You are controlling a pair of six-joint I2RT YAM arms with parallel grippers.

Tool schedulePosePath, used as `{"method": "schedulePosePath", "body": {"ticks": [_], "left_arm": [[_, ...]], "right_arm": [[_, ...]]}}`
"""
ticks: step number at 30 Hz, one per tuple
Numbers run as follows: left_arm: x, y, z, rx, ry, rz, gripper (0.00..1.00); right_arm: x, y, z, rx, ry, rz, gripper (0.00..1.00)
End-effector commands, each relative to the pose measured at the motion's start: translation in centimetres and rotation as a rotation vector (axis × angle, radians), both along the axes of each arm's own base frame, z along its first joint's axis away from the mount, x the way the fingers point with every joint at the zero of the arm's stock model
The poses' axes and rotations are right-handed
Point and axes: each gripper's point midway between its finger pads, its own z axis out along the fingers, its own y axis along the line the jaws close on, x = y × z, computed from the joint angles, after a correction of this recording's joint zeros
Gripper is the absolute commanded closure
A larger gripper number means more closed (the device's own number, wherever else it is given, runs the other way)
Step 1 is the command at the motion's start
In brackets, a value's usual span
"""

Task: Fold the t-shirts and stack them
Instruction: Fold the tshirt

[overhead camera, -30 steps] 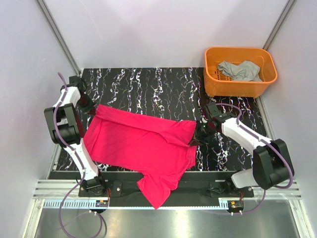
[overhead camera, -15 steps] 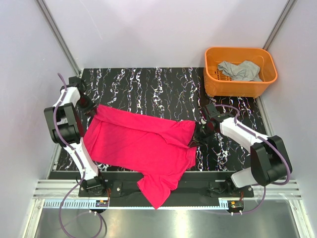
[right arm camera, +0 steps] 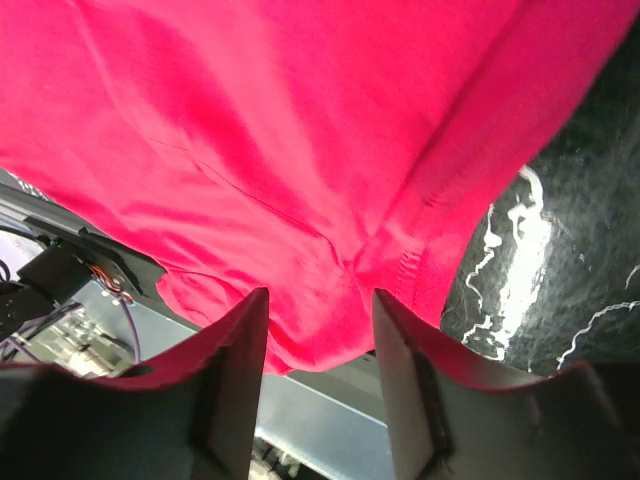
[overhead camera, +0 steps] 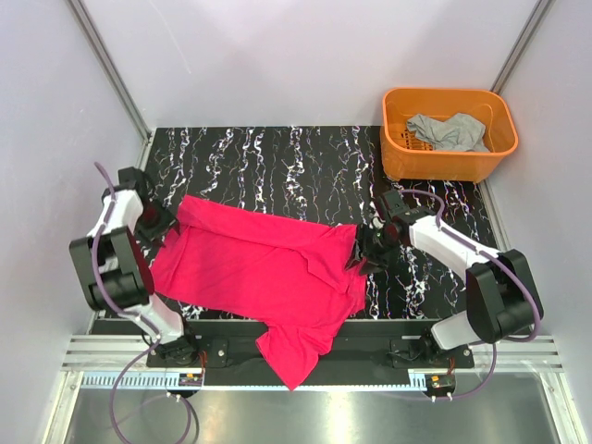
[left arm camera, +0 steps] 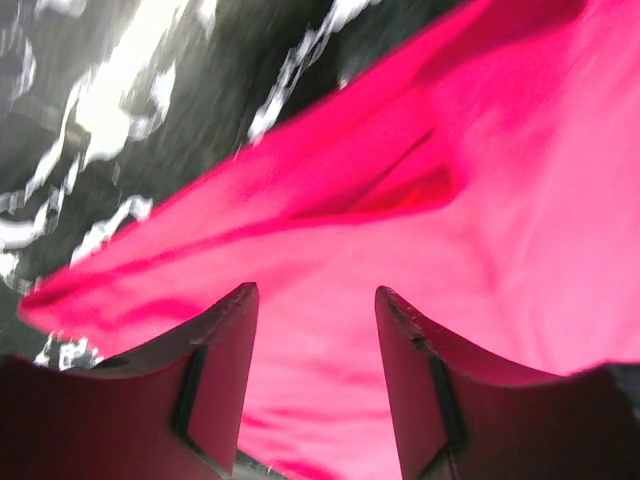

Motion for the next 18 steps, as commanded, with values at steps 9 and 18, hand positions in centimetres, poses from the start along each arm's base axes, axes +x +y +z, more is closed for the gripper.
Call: {"method": "schedulePosePath", "body": {"ticks": [9,18], "left_arm": [[-3.3,0.9,-2.4,0.031,0.118,-0.066,0.61],[-1.3,1.4,-3.1,0.026,0.11,-0.045,0.61]], "right_arm": [[3.3,1.8,2.6,0.05,-0.123,0.081,0.46],[2.0,1.5,1.5,0.056,-0.099,0.084,0.46]]}}
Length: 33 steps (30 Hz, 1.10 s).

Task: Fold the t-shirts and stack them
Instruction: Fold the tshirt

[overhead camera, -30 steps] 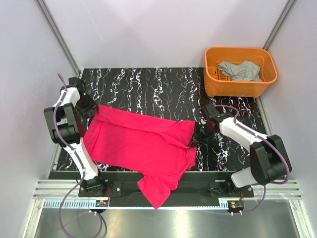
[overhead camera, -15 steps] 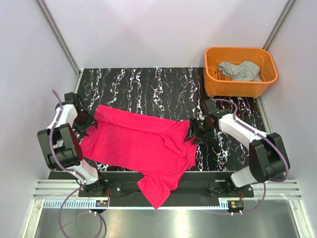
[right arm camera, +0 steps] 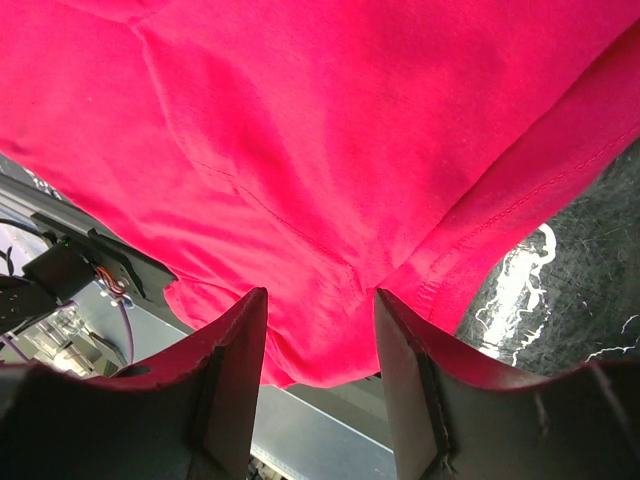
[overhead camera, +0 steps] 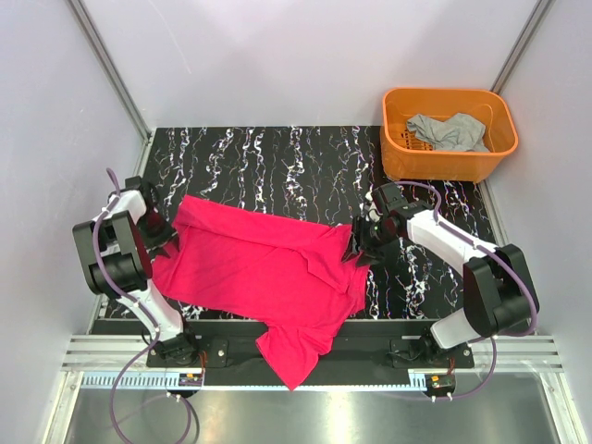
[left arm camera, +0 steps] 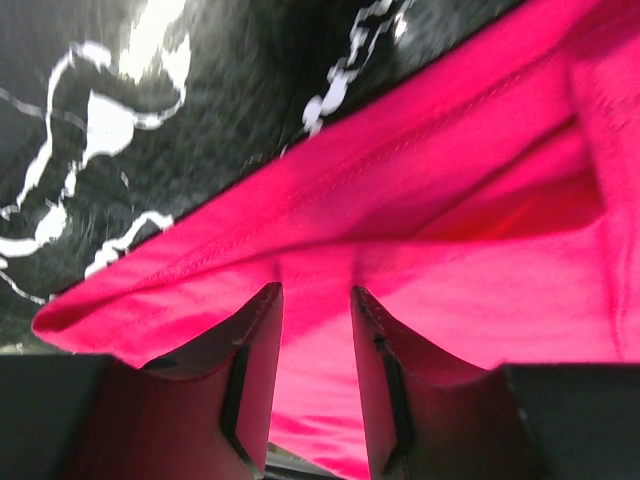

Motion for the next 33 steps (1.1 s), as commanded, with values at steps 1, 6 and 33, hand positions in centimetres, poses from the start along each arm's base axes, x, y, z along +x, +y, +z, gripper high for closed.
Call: {"method": "schedulePosePath", "body": {"ticks": [1,6,33], "left_arm": [[2.0,1.4,0.6,0.046,-0.047,0.017,0.61],[1.0,1.9,-1.0,0.071,0.021,0.042,0.74],[1.8,4.5,2.6,0.208,-0.015,0.07,0.72]], "right_arm": [[-0.5,0.5,0.3,0.03,-0.016,0.029,0.46],[-0.5,0.5,0.3,0.038,-0.017,0.026,0.47],[5.2,-1.7,0.4,-0.062,-0.097,-0.076,0.32]]}}
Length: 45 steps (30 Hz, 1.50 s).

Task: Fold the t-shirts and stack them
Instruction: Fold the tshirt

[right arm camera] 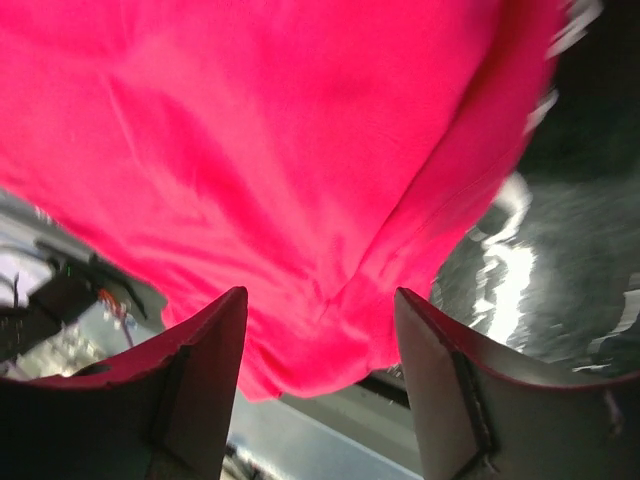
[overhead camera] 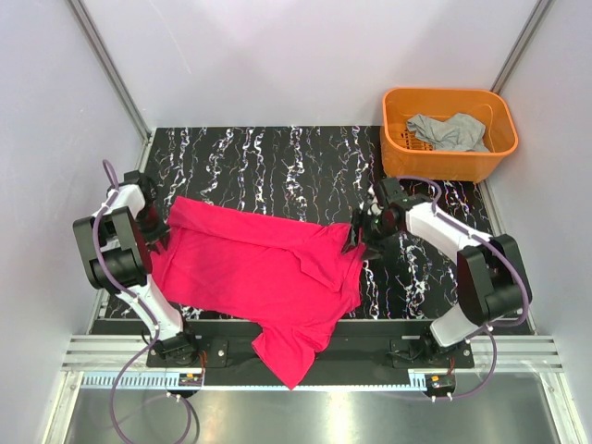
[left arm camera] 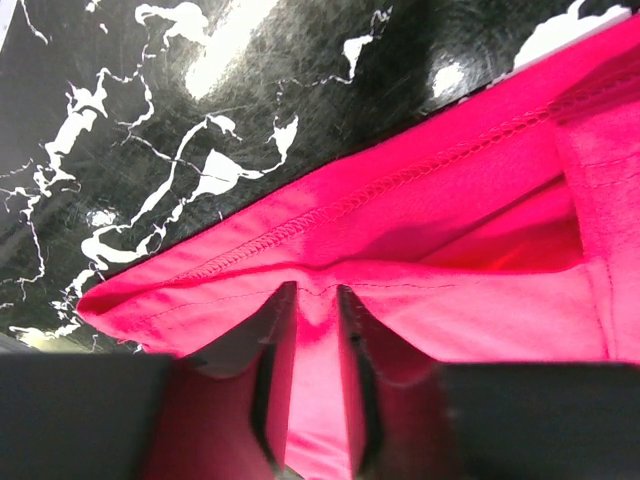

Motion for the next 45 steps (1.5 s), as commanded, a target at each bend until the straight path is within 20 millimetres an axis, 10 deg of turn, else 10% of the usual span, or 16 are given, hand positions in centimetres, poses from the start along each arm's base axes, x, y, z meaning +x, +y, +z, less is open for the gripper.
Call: {"method": "schedulePosePath", "body": {"ticks": [1,5,20,35,38,45], "left_arm": [[1.0,1.1,2.5,0.053,-0.069,0.025,0.69],[1.4,1.1,3.8,0.059,-0.103,0.036,0.52],[3.4,-3.1,7.1,-0.093,-0.252,-0.006,0.53],[5.1,-4.6,8.6,-0.135,-0.323,-0.082,0.55],[5.6,-5.6,8.8,-0.155,-0.335,-0.135,0.54],[5.9,-8.9,8.1,-0.185,-0.325,-0.251,0.5]], "right_arm": [[4.2,-1.6,0.9,-0.066,-0.112,-0.059,0.31],[6.9,-2.8,1.0,-0.1,-0.14,-0.108,0.29],[10.1,-4.0,-3.4,-0.195,-0.133,-0.149,0.29],[11.2,-4.6,-6.0,-0.229,-0.122,-0.248,0.79],[11.3,-7.4,-6.2,-0.295,-0.122,-0.336,0.95],[11.3,-17.0,-4.3,-0.523,-0.155,-0.432,0.97]]}}
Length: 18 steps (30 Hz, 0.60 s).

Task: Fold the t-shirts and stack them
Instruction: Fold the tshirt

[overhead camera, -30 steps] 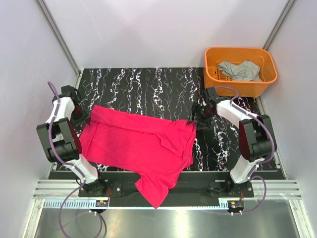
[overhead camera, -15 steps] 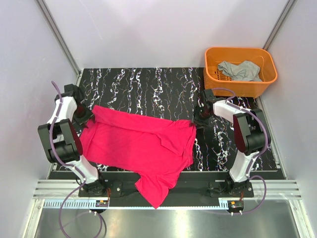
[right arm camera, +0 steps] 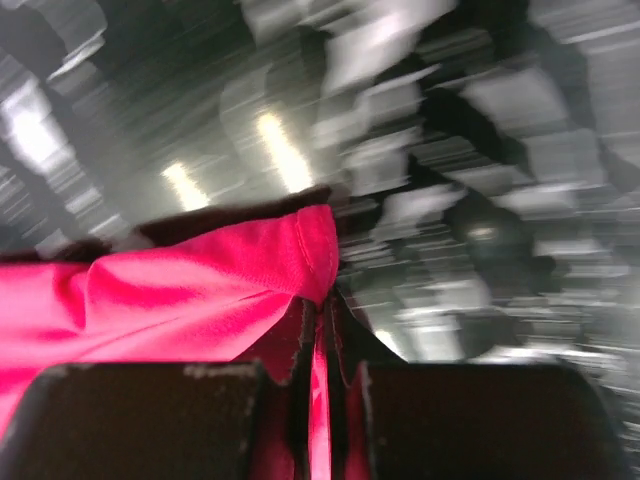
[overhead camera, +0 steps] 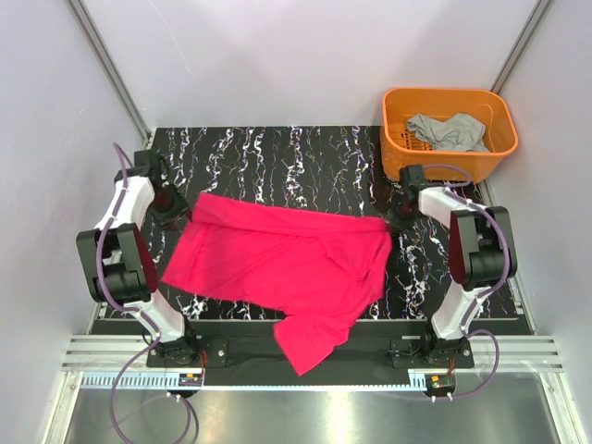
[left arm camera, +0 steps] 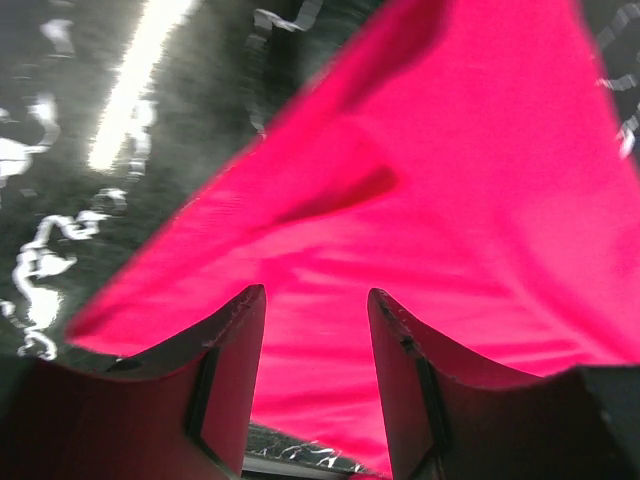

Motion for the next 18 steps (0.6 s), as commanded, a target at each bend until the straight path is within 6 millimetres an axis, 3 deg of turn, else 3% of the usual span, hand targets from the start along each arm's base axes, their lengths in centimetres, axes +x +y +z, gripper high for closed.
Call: {"method": "schedulePosePath", "body": {"ticks": [1,3,8,9,10,14,18], "left_arm": [[1.1,-2.0,1.7,-0.024,-0.081,-0.087,0.5],[0.8,-2.7,1.1,-0.034,-0.067,-0.104,0.51],[0.2,-3.5,0.6,-0.061,-0.051,-0.137,0.53],[-0.1,-3.7,0.3,-0.07,-0.037,-0.15,0.53],[-0.3,-3.7,0.1,-0.073,-0.024,-0.155,0.52],[-1.4,-3.7,-1.9,-0.066,0.048,-0.171,0.48],[-2.3,-3.6,-3.6,-0.046,0.107,-0.184,0.57]], "right_arm": [[-0.3,-6.3,1.7,-0.216,-0.006,-0.049,0.97],[-0.1,-8.3,2.5,-0.271,-0.012,-0.066,0.96],[1.0,-9.9,4.1,-0.317,-0.026,-0.064,0.89],[1.1,-9.7,4.3,-0.309,-0.024,-0.054,0.82],[1.4,-9.5,4.9,-0.299,-0.03,-0.051,0.69],[1.7,-7.6,6.9,-0.198,-0.066,-0.016,0.58],[1.7,-5.8,9.3,-0.122,-0.124,0.008,0.51]]}}
